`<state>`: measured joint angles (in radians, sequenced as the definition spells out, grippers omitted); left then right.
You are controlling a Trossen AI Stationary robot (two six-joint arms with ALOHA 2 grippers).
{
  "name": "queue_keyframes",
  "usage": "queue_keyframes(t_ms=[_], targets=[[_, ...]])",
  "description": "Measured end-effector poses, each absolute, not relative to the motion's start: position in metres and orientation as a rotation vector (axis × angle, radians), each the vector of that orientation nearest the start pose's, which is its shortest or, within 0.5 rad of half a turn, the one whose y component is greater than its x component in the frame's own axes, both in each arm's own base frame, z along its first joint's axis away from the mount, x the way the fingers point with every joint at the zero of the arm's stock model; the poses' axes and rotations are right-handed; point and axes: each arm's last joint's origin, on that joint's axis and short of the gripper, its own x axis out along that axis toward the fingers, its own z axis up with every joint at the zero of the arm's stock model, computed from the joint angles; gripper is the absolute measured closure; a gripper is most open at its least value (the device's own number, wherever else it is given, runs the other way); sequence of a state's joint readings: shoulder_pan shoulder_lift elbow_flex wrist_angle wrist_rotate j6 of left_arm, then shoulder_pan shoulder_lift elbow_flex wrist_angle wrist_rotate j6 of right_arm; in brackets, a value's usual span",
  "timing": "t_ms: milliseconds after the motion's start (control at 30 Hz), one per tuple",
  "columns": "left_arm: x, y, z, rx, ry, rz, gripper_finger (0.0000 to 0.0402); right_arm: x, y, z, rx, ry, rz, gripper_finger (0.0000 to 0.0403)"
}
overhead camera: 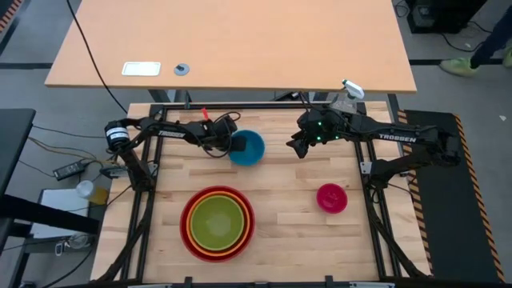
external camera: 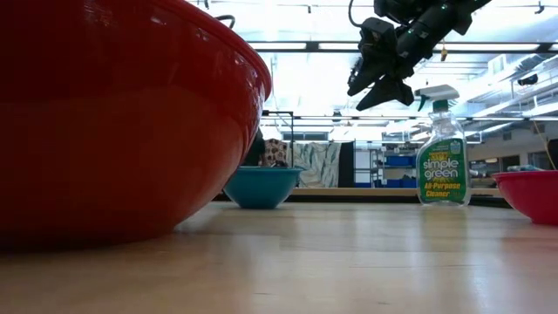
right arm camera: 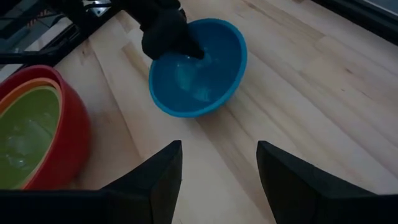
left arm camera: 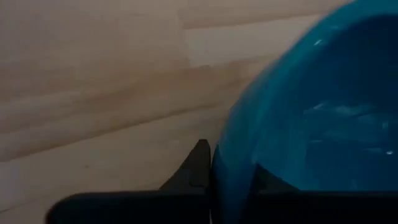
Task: Nest bowls inside each other
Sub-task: Stack the blue bowl on top of the green bowl
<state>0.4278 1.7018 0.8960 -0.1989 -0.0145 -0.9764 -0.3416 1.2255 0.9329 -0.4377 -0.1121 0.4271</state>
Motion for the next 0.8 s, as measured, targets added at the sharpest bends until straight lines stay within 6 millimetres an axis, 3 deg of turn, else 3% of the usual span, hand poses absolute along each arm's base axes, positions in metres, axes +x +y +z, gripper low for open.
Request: queue_keyframes(t_ms=[433,633,800], targets=[[0.288,0.132,0.157,-1.049,0.708,0.862,0.0391,0.241,-0.082,0.274,0.576,0.664,-0.359,0.019],[0.278,0.124,0.201,-0.983,0.624,0.717,0.0391,0.24,-0.082,0.274,0.587,0.675,-0.327,0.019],[0.26,0.093,0.245,-0.907,0.629,0.447,0.0391,0.239,-0.085,0.274,0.594,0.677,-0.308,0.019]])
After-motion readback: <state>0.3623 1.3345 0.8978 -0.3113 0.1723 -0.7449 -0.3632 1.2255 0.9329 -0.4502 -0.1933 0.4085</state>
